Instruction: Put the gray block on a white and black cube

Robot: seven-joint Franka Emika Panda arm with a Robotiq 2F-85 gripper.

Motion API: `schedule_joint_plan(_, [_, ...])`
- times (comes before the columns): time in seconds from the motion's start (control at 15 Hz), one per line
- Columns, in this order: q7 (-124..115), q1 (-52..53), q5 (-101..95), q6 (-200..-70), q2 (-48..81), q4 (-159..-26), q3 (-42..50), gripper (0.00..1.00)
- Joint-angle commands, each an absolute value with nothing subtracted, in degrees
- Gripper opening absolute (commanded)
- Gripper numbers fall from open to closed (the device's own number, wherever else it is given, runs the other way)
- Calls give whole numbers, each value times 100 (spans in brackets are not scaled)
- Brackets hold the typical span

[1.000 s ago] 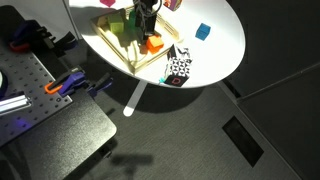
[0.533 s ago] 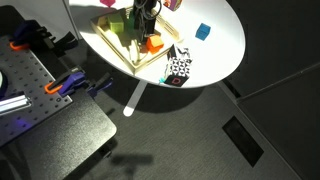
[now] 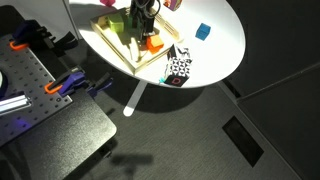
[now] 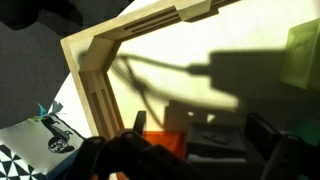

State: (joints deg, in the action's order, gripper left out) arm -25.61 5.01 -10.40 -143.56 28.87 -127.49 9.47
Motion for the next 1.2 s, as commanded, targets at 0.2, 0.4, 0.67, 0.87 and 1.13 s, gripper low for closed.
schedule_joint_plan(0.2, [-2531,551,-1002,-14357,2918,-12718,987,100])
schedule_joint_plan(0.4, [-2531,551,-1002,-14357,2919,-12716,987,100])
schedule_joint_plan(0.67, [-2419,474,-895,-14466,3003,-12686,906,100])
schedule_joint_plan(0.87, [-2332,425,-782,-14671,3028,-12721,843,100])
schedule_joint_plan(1.13, [-2155,361,-549,-15008,3075,-12750,764,100])
